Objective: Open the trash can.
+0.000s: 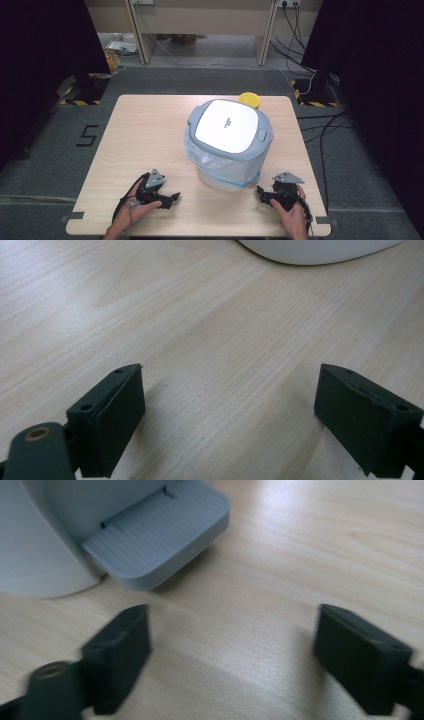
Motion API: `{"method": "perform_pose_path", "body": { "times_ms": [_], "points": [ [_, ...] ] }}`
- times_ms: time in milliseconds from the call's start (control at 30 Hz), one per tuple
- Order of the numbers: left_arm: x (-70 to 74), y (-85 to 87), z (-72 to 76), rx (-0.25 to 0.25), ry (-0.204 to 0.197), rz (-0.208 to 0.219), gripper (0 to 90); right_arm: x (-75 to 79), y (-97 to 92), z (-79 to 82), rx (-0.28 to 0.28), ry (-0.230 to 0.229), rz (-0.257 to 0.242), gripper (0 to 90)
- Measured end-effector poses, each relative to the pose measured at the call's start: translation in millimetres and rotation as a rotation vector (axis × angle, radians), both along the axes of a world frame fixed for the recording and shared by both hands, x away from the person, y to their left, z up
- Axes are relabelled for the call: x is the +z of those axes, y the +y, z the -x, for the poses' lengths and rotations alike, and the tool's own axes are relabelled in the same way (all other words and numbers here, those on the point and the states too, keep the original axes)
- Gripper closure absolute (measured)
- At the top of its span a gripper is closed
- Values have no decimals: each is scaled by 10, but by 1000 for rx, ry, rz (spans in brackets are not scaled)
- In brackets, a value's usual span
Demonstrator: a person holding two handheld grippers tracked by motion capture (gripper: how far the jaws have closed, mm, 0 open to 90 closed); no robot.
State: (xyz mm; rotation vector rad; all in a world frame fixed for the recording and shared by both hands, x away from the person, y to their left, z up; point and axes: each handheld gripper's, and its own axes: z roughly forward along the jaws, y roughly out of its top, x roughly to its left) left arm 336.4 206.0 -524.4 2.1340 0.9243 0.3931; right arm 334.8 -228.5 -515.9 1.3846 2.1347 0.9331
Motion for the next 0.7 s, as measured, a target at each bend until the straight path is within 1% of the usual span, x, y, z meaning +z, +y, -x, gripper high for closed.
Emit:
{"method": "perform_pose_path", "body": {
  "times_ms": [33, 67, 100, 200, 300, 333, 367, 467, 700],
  "points": [
    [0, 0, 0, 0, 0, 0, 121, 0, 0, 0, 0, 0, 0, 182],
    [0, 0, 0, 0, 0, 0, 121, 6, -25, 5, -7, -4, -10, 155],
    [0, 0, 0, 0, 0, 0, 121, 15, -34, 9, -9, -14, -12, 167],
    [0, 0, 0, 0, 0, 0, 121, 40, -48, 20, -14, -26, -29, 158],
    [0, 0, 0, 1, 0, 0, 121, 114, -60, 23, -28, -66, -36, 162],
    [0, 0, 0, 1, 0, 0, 121, 114, -60, 23, -28, -66, -36, 162],
    [0, 0, 0, 0, 0, 0, 121, 153, -62, 11, -32, -85, -42, 165],
    [0, -1, 0, 1, 0, 0, 121, 191, -56, -25, -45, -105, -50, 170],
    [3, 0, -1, 2, 3, -3, 121, 225, -3, -104, -49, -129, -51, 174]
  ]
}}
